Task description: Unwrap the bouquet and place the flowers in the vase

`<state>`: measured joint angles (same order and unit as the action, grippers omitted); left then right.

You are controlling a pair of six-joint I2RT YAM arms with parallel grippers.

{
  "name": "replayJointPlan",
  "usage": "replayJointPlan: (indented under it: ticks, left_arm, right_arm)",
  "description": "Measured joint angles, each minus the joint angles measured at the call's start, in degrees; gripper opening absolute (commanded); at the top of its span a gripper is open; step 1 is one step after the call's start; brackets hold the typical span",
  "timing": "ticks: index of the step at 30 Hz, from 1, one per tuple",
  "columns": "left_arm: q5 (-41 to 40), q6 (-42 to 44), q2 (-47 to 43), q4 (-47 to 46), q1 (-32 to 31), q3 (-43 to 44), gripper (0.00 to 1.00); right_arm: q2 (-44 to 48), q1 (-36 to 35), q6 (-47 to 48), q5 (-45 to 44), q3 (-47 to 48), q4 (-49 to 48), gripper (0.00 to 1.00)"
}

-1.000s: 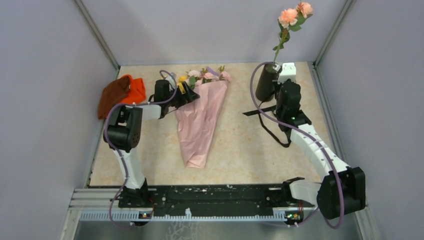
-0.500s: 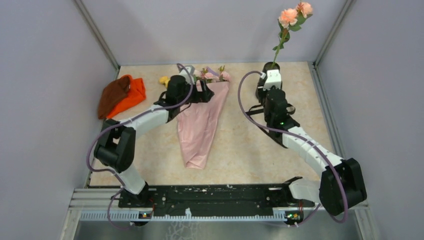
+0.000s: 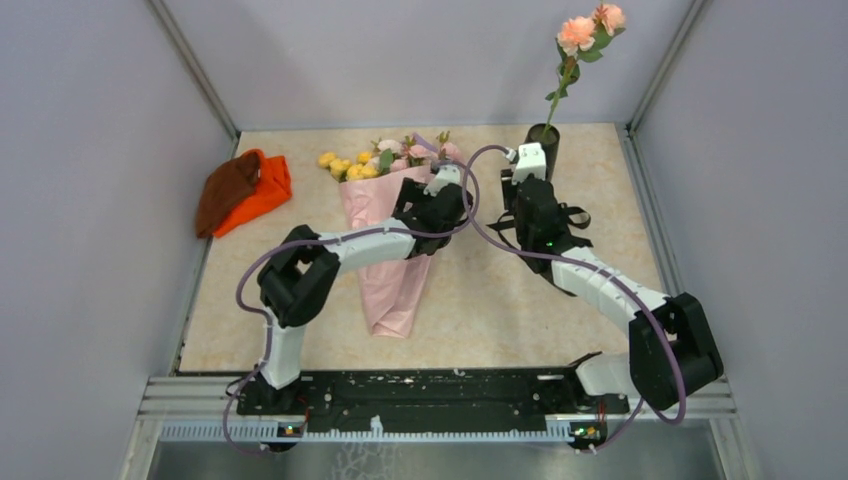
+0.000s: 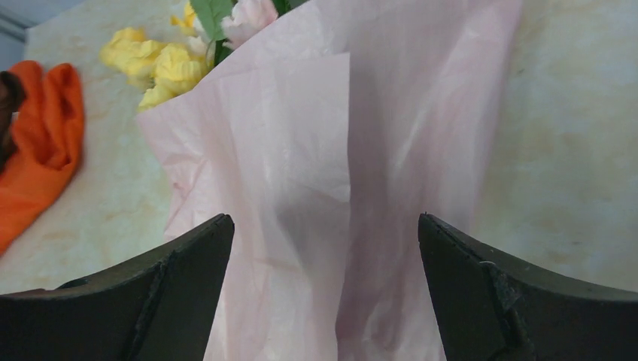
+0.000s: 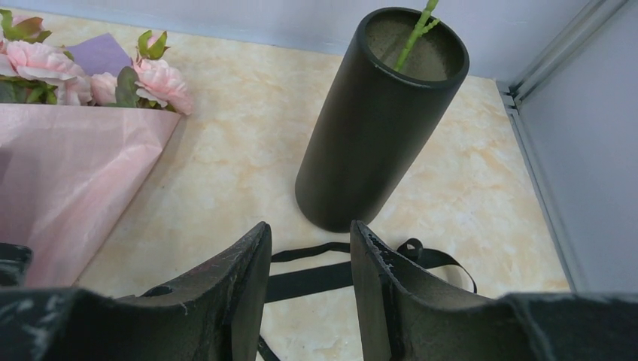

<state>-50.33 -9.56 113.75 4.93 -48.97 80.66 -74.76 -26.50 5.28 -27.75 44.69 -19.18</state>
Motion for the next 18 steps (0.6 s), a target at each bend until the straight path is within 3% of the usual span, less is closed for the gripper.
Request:
replayJointPlan:
  ticks: [9, 11, 12, 14, 16, 18]
  left_arm:
    - [-18.67, 4.52, 6.78, 3.87, -0.61, 4.66, 0.95]
    - [-22.47, 5.95, 7.80, 3.58, -0.76, 6.08, 0.82]
    - [-23.61, 6.32, 8.07, 3.52, -0.81, 6.38, 0.70]
    - [-25.57, 7.13, 8.28, 3.37, -0.83, 6.54, 0.34]
    - [-26.51, 7.34, 8.28, 3.17, -0.81, 6.47, 0.07]
    - [-26.88, 7.21, 7.93, 2.99, -0.81, 5.88, 0.02]
  right_arm:
    - [0.00, 0.00, 0.00, -0.07, -0.04, -1.51, 0.44]
    - [0.00, 0.00, 0.00, -0.04, -0.09, -1.75, 0.43]
    - [0.00, 0.00, -0.02, -0.04, -0.09, -1.95, 0.43]
    - [0.00, 0.00, -0.02, -0.02, -0.11, -2.29, 0.43]
    - [-0.02, 0.00, -0.07, -0.02, -0.13, -2.34, 0.43]
    - [-0.24, 0.00, -0.22, 0.02, -0.17, -2.47, 0.43]
